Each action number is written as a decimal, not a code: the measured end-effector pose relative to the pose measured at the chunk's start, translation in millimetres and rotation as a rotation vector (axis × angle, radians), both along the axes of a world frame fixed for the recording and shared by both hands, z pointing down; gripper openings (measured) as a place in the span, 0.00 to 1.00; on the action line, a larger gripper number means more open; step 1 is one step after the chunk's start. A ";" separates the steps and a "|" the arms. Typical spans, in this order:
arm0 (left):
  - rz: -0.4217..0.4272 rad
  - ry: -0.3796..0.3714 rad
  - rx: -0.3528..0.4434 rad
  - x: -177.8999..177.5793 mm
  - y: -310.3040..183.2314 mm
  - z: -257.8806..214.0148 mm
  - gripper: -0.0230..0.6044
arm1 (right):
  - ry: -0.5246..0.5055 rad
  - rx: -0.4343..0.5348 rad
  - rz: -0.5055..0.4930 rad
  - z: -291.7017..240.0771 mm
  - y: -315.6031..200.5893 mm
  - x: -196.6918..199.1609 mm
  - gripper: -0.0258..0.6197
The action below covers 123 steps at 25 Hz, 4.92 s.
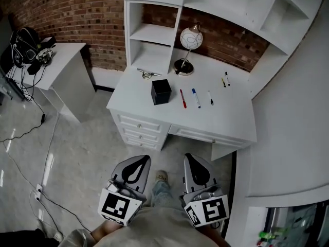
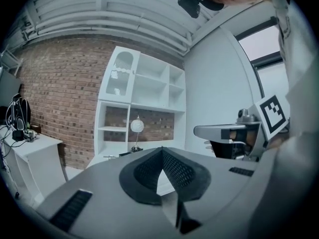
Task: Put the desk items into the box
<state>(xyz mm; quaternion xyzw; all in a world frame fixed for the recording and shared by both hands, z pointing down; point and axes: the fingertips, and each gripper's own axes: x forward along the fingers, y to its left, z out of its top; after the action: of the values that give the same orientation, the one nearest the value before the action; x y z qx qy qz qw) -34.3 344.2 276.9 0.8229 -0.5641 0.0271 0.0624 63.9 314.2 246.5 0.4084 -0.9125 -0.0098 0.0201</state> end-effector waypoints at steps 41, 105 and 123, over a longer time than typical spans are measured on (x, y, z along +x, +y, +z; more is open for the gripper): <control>-0.073 -0.043 -0.031 -7.5 -273.2 21.9 0.05 | 0.056 -0.042 -0.118 34.5 -271.1 -21.9 0.06; 0.131 -0.083 -0.254 37.1 -421.8 205.4 0.05 | 0.289 -0.326 -0.021 253.6 -438.2 -35.3 0.07; 0.060 -0.043 -0.322 44.2 -428.9 216.6 0.05 | 0.487 -0.727 -0.069 330.8 -443.9 -30.2 0.07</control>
<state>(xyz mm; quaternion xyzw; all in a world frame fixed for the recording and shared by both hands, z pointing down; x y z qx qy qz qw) 9.9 -84.7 493.5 0.8179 -0.5290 0.1366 0.1803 33.6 -129.7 577.3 0.3299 -0.8383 0.2153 0.3769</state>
